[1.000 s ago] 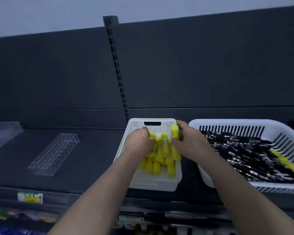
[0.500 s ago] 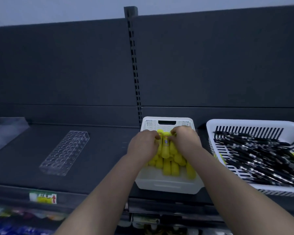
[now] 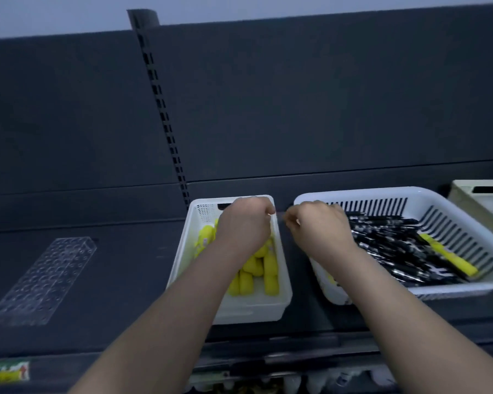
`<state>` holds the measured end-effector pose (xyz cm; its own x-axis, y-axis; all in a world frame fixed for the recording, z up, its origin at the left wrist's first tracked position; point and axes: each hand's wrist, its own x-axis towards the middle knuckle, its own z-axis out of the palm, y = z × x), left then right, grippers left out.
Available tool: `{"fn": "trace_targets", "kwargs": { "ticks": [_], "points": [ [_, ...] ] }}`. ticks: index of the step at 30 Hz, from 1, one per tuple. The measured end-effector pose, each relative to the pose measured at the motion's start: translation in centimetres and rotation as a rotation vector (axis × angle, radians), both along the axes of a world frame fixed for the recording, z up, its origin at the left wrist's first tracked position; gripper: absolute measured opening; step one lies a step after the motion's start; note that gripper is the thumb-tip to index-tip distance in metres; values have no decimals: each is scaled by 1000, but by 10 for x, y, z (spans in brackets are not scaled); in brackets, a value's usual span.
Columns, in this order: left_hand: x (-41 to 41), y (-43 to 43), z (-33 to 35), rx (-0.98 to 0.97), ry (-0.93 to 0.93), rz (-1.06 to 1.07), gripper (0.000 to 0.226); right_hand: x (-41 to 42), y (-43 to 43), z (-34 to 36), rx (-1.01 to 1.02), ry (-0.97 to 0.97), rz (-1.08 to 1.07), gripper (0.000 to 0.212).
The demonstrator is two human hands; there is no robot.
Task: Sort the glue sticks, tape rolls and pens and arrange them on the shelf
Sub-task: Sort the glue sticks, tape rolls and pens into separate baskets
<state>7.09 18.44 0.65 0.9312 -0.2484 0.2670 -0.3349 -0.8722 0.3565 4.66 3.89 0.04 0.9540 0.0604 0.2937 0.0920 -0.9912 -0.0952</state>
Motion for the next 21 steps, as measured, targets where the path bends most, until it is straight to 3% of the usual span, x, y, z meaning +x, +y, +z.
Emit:
{"fn": "trace_targets", "kwargs": {
  "ticks": [6,9,13,15,17,19,21],
  "points": [
    [-13,-104,-5,207,82,-102,20,-28,-95,5,-12,21,-190,19],
    [-21,-146,-9,291,166,-114,4,-42,-140,3,-16,36,-239,18],
    [-19,-183,-24,241,201,-107,11,-47,-198,-5,-20,196,-341,26],
    [-17,-199,-28,211,171,-81,21,-46,-226,-10,-46,281,-385,19],
    [-15,-211,-29,189,135,-47,22,-43,-247,-19,-26,361,-365,25],
    [-12,-220,-28,172,133,7,22,-41,-258,-26,-21,427,-307,13],
    [-12,-223,-28,179,135,57,22,-37,-263,-31,-18,465,-269,22]
  ]
}}
